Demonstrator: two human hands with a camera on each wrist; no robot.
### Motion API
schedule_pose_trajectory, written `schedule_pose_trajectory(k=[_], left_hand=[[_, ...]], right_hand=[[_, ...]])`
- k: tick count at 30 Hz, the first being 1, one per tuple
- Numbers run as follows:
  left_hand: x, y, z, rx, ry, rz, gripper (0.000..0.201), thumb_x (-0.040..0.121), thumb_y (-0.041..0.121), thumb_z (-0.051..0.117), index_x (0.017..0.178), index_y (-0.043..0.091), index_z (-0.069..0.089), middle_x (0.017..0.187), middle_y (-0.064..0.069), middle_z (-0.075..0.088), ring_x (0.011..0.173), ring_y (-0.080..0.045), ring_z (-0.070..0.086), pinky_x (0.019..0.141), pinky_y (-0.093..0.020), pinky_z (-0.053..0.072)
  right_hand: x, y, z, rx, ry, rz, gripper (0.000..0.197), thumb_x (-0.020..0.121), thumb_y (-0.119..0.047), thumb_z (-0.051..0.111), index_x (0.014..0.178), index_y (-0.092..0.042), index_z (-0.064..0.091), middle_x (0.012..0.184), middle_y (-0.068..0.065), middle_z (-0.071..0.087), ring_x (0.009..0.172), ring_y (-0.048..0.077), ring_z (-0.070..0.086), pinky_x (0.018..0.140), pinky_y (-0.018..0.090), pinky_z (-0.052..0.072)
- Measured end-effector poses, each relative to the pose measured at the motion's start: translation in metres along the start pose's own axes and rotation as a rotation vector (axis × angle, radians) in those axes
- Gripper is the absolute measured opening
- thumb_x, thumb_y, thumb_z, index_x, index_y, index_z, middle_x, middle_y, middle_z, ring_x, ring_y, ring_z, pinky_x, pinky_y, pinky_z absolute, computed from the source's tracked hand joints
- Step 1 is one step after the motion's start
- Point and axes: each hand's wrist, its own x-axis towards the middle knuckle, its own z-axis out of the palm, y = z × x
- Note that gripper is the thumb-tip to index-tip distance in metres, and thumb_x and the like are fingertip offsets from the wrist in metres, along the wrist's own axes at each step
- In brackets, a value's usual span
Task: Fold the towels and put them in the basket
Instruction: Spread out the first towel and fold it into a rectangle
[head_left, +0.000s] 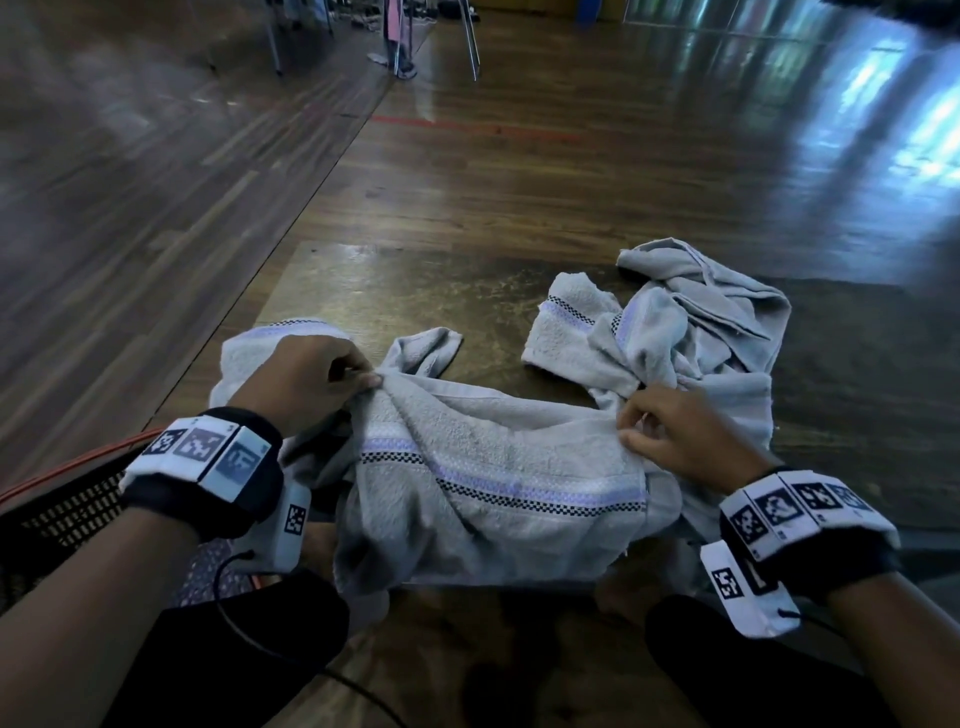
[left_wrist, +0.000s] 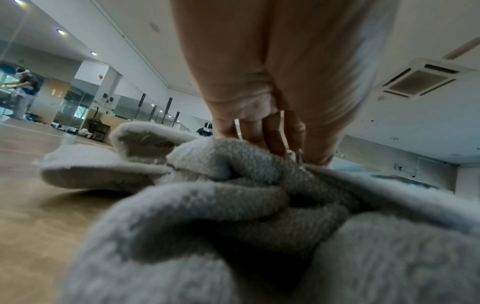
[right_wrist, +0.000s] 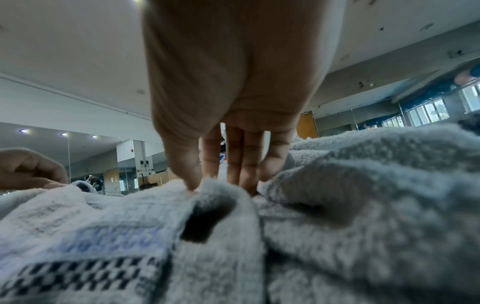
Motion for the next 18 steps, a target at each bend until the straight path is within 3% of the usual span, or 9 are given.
schedule_pose_trajectory(k=[3, 7, 9, 11, 15, 18], left_hand=[[0.001, -0.001, -0.001, -0.012, -0.004, 0.012, 0.015, 0.079, 0.032, 0.07, 0.077, 0.018, 0.069, 0.068, 0.008, 0.06, 0.064, -0.006, 0.051, 0.056, -0.014, 0.032], [0.002, -0.002, -0.001, -0.02, -0.009, 0.01, 0.013, 0.081, 0.028, 0.069, 0.078, 0.016, 0.068, 0.068, 0.01, 0.058, 0.065, -0.004, 0.051, 0.057, -0.012, 0.032], [0.002, -0.002, -0.001, -0.02, -0.005, 0.003, 0.011, 0.083, 0.025, 0.067, 0.078, 0.015, 0.067, 0.066, 0.013, 0.055, 0.064, -0.002, 0.049, 0.057, -0.013, 0.031], [0.002, -0.002, -0.001, -0.027, 0.001, 0.001, 0.01, 0.083, 0.023, 0.066, 0.078, 0.014, 0.066, 0.068, 0.009, 0.056, 0.065, -0.008, 0.05, 0.058, -0.016, 0.032], [0.001, -0.001, -0.006, -0.064, 0.027, 0.026, 0.008, 0.083, 0.019, 0.066, 0.077, 0.014, 0.064, 0.073, 0.001, 0.058, 0.07, -0.018, 0.051, 0.064, -0.028, 0.037], [-0.001, -0.003, -0.007, -0.058, 0.014, 0.031, 0.008, 0.084, 0.018, 0.065, 0.079, 0.012, 0.065, 0.075, -0.002, 0.06, 0.072, -0.02, 0.054, 0.067, -0.032, 0.042]], right_hand=[[0.004, 0.0, 0.005, -0.076, -0.106, 0.066, 0.023, 0.078, -0.024, 0.073, 0.094, -0.011, 0.064, 0.091, -0.002, 0.05, 0.079, 0.017, 0.054, 0.068, 0.02, 0.035], [0.003, -0.002, 0.001, -0.017, -0.114, 0.075, 0.017, 0.077, -0.011, 0.07, 0.075, -0.016, 0.054, 0.084, 0.0, 0.05, 0.07, 0.012, 0.047, 0.06, 0.013, 0.033], [0.001, 0.0, -0.01, 0.135, -0.107, 0.084, 0.017, 0.076, -0.007, 0.066, 0.07, -0.016, 0.053, 0.077, 0.002, 0.055, 0.069, 0.013, 0.051, 0.064, 0.02, 0.04], [0.001, 0.0, -0.024, 0.367, -0.072, 0.086, 0.021, 0.079, -0.004, 0.062, 0.068, -0.02, 0.053, 0.068, -0.003, 0.054, 0.062, 0.008, 0.049, 0.062, 0.024, 0.043], [0.017, -0.002, -0.04, 0.732, 0.168, 0.15, 0.032, 0.085, -0.001, 0.053, 0.066, -0.026, 0.054, 0.056, -0.007, 0.044, 0.052, 0.007, 0.04, 0.047, 0.017, 0.037], [0.033, -0.005, -0.032, 0.472, 0.198, 0.241, 0.016, 0.085, -0.012, 0.057, 0.074, -0.022, 0.053, 0.062, -0.005, 0.052, 0.053, 0.008, 0.047, 0.051, 0.02, 0.041]])
